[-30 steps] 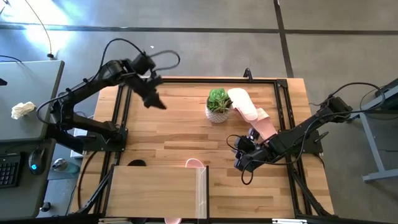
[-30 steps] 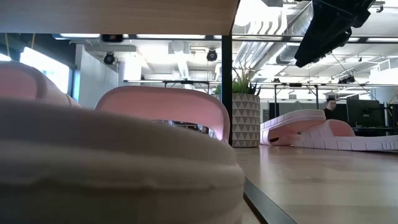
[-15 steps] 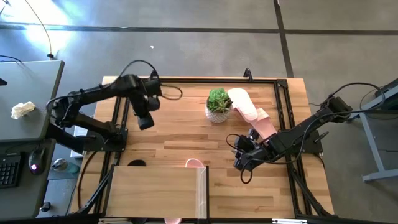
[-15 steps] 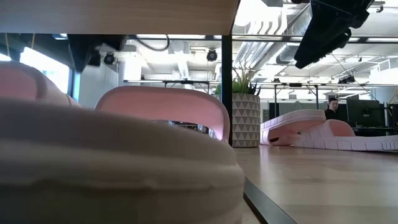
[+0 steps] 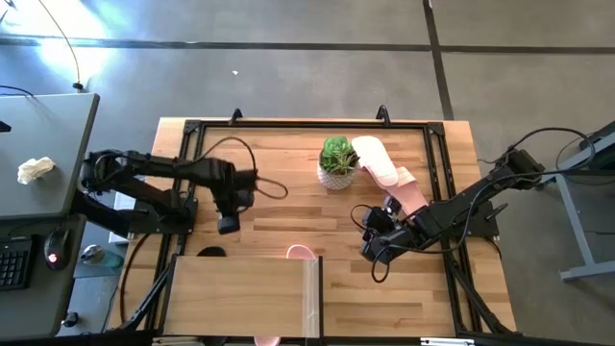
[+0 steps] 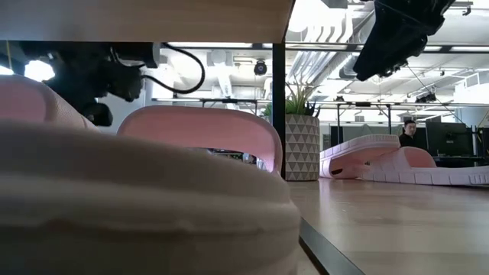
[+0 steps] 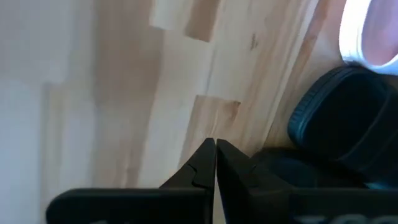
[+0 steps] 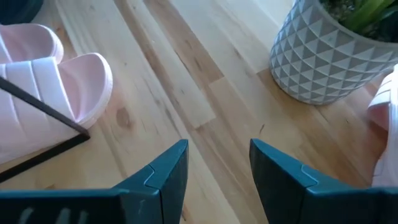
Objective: Pick and place slides into the shelf
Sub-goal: Adjust the slides under the shelf
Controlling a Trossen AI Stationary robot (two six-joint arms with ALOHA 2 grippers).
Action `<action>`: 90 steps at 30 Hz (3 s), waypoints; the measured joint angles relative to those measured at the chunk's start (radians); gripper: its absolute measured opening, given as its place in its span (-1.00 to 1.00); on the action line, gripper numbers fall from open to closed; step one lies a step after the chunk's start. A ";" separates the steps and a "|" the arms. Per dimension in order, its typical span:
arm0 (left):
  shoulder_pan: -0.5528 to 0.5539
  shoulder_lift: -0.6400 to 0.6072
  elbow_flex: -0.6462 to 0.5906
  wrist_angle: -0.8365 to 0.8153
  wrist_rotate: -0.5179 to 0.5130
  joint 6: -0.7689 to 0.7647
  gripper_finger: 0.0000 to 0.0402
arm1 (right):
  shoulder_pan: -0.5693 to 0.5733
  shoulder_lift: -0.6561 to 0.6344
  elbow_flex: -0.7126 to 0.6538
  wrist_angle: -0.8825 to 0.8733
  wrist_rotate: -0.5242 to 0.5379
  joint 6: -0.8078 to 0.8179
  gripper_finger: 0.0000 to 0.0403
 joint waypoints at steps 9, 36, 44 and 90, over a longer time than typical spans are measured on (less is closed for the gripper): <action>-0.073 0.000 -0.083 0.110 -0.023 -0.142 -0.99 | -0.060 0.000 0.000 -0.001 -0.034 0.029 -0.20; -0.124 0.027 -0.144 0.136 0.161 -0.092 -0.99 | -0.107 0.000 0.000 0.049 -0.193 -0.026 -0.20; -0.209 0.117 -0.144 0.159 0.170 -0.093 -1.00 | -0.107 0.000 0.000 0.053 -0.192 -0.027 -0.20; -0.217 0.140 -0.132 0.175 0.097 -0.171 -1.00 | -0.109 0.000 0.000 0.060 -0.210 0.010 -0.20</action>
